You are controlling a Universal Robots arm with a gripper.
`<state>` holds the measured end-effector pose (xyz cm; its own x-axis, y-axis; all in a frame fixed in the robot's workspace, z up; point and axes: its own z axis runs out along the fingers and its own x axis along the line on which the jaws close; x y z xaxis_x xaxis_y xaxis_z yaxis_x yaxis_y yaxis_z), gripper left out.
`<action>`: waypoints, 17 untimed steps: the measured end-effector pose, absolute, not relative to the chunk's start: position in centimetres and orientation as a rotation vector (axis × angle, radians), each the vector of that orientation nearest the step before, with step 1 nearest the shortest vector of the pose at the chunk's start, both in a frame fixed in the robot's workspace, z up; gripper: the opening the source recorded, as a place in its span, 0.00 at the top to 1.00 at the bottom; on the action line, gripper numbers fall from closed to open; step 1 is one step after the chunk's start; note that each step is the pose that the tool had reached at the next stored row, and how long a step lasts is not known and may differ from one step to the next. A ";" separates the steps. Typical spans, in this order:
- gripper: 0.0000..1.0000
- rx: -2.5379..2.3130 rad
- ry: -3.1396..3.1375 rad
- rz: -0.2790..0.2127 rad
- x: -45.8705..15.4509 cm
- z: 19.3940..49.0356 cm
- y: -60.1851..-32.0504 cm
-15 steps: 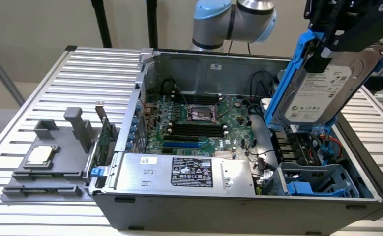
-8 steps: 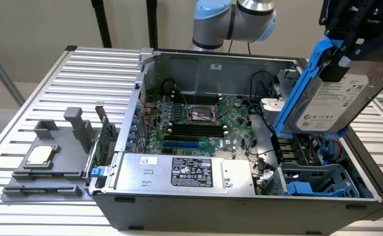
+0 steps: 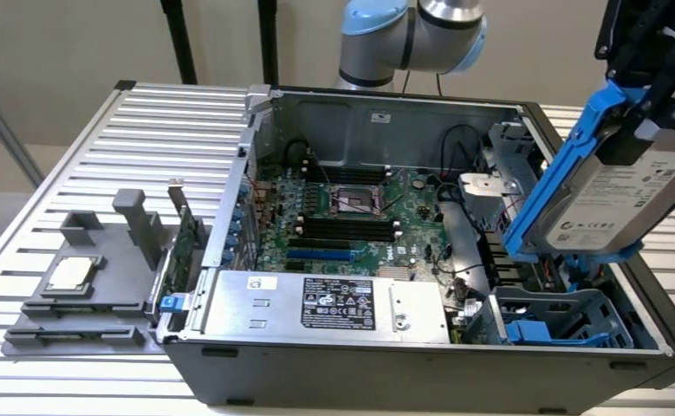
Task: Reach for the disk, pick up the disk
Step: 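Pick up the disk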
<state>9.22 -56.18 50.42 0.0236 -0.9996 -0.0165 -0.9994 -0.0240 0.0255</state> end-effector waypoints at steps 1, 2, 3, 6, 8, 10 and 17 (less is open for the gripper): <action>0.67 2.243 -2.190 -0.046 9.4 50.4 -56.4; 0.67 2.243 -2.190 -0.047 9.6 50.4 -56.7; 0.67 2.243 -2.191 -0.048 9.8 50.4 -56.9; 0.67 2.246 -2.193 -0.054 10.2 50.2 -57.6; 0.67 2.250 -2.197 -0.063 10.4 50.1 -58.0; 0.67 2.257 -2.203 -0.077 10.5 49.9 -58.4; 0.67 2.263 -2.209 -0.091 10.6 49.8 -58.8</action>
